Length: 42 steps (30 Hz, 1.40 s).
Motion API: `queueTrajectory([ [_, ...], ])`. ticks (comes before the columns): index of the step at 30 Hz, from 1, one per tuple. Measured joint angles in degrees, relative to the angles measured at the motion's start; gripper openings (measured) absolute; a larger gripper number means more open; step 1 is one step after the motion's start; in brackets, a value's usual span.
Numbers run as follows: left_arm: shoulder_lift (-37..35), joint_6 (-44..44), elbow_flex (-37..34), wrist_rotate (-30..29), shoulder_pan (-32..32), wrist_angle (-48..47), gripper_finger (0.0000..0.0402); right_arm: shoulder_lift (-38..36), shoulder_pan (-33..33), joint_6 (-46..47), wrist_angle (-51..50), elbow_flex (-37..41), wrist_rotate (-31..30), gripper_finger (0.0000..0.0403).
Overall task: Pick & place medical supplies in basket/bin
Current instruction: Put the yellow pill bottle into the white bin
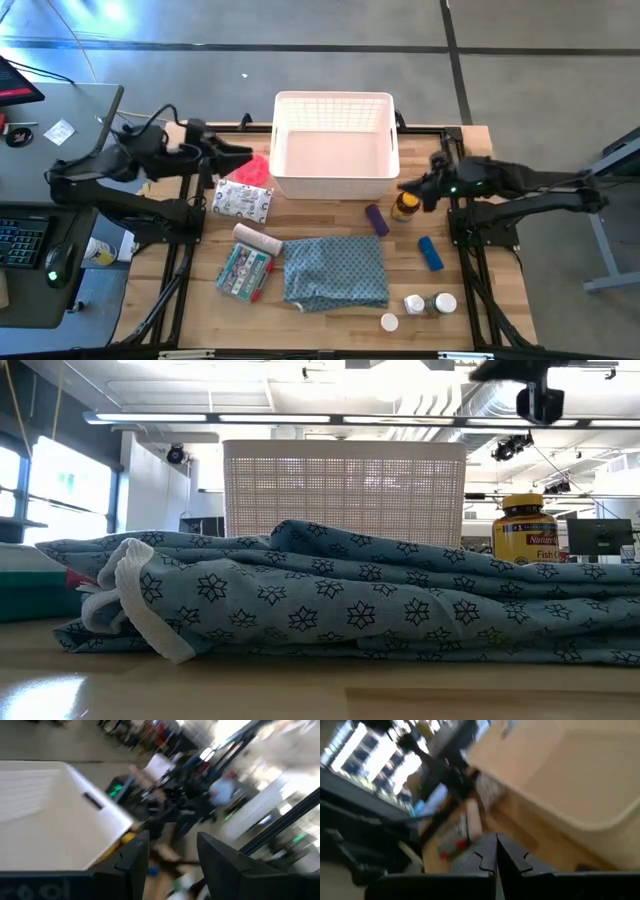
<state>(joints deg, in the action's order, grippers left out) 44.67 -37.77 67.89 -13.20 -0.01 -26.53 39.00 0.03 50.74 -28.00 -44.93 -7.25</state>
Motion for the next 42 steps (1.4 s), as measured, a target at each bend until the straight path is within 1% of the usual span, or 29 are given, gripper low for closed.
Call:
queueTrajectory([
  [2, 1.0, 2.3, 5.4, -1.7, 0.0, -9.0, 0.02, 1.9, 0.0, 0.4, -1.8, 0.0, 4.7, 0.0],
  [4, 2.1, 4.6, 10.0, -3.8, 0.0, -14.3, 0.02, 3.3, 0.0, 1.2, -3.4, 0.0, 9.6, 0.0],
  [6, 2.9, 6.4, 13.1, -5.3, 0.0, -17.9, 0.02, 3.9, 0.0, 2.6, -3.1, 0.0, 13.8, 0.0],
  [8, 3.6, 8.0, 15.1, -6.1, 0.0, -18.1, 0.02, 3.8, -0.1, 2.9, -1.9, 0.0, 16.2, 0.0],
  [10, 4.0, 9.9, 16.1, -7.4, 0.0, -17.8, 0.02, 3.8, -0.3, 2.8, 1.8, 0.0, 15.0, 0.0],
  [13, 4.7, 12.3, 16.8, -9.8, 0.0, -16.5, 0.02, 3.7, -0.9, 1.5, 11.1, -0.9, 11.0, 0.0],
  [15, 5.2, 12.6, 16.9, -10.3, 0.0, -16.5, 0.02, 4.3, -1.1, -2.3, 11.0, -4.6, 7.1, 0.0],
  [17, 5.5, 12.5, 16.9, -10.3, 0.0, -16.6, 0.02, 5.9, -1.1, -7.7, 3.6, -10.6, 3.3, 0.0],
  [20, 6.0, 12.5, 16.9, -10.3, 0.0, -16.6, 0.02, 10.2, -1.1, -15.9, -16.0, -22.0, -2.3, 0.0],
  [22, 6.2, 12.5, 16.9, -10.4, 0.0, -16.6, 0.02, 13.2, -1.1, -19.5, -29.4, -28.8, -5.5, 0.0],
  [24, 6.3, 12.5, 16.9, -10.4, 0.0, -16.6, 0.02, 15.8, -1.1, -21.6, -40.2, -33.3, -7.2, 0.0],
  [25, 6.3, 12.5, 16.9, -10.5, 0.0, -16.6, 0.02, 16.8, -1.1, -22.4, -43.9, -34.6, -7.6, 0.0001],
  [27, 6.2, 12.4, 16.9, -11.3, 0.0, -16.5, 0.02, 18.2, -1.1, -24.0, -48.2, -35.6, -7.0, 0.0006],
  [31, 6.2, 12.0, 16.9, -13.5, 0.0, -16.5, 0.02, 19.1, -0.9, -29.2, -48.9, -33.2, -0.9, 0.004],
  [33, 6.2, 12.0, 16.9, -14.0, 0.0, -16.5, 0.02, 19.2, -0.7, -30.1, -48.8, -30.2, 0.0, 0.0068],
  [37, 6.2, 12.0, 16.9, -14.0, 0.0, -18.3, 0.02, 18.8, -0.6, -30.1, -47.2, -23.2, -1.5, 0.014],
  [40, 6.2, 11.8, 16.9, -13.6, 0.0, -20.1, 0.02, 18.8, -0.6, -27.6, -44.7, -18.6, -4.3, 0.0197],
  [42, 6.2, 11.4, 16.9, -12.6, 0.0, -20.4, 0.02, 18.8, -0.6, -26.7, -42.4, -15.9, -4.8, 0.0228],
])
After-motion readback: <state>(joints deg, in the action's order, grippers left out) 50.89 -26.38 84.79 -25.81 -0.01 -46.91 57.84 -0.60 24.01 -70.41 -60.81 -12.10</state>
